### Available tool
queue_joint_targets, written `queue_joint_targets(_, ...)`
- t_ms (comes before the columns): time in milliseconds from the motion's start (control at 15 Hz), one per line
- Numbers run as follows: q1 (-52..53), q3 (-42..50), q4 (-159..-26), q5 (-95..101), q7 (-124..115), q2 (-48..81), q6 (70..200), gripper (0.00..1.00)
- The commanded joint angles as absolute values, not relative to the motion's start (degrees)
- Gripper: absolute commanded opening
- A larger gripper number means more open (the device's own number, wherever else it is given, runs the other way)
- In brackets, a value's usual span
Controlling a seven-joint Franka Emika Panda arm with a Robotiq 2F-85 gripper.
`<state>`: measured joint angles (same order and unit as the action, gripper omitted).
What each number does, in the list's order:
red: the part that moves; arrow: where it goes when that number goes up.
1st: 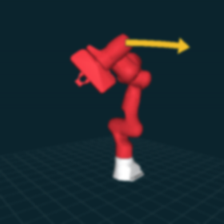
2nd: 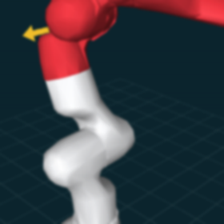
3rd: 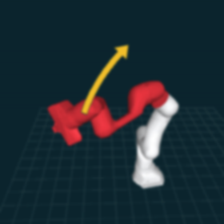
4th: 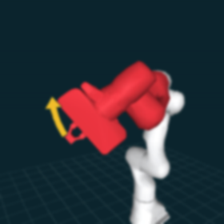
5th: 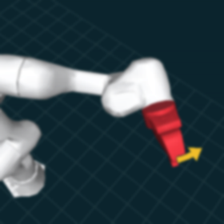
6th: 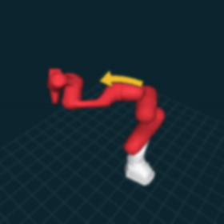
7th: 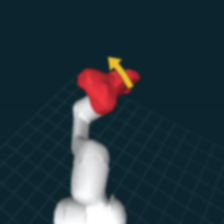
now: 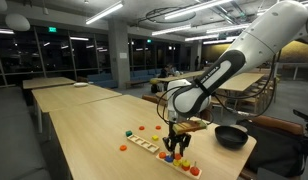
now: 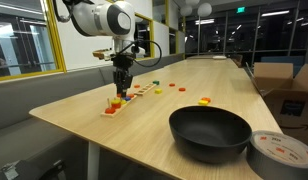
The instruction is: Put the orange object in the middle position on the wooden board
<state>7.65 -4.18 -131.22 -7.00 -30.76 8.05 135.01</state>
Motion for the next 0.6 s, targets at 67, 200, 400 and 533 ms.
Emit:
queue_joint_targets(67, 8.09, -4.57, -133.30, -7.56, -31.94, 6.48, 134.81, 0.25)
queue_joint_targets(200, 8.07, -4.58, -133.62, -7.47, -32.30, 6.31, 134.85, 0.26)
queue_joint_targets(400, 8.03, -4.56, -134.11, -7.50, -33.11, 6.16, 134.60, 0.75)
queue_joint_targets(533, 8.01, -4.59, -134.80, -7.65, -33.40, 6.07, 134.57, 0.89)
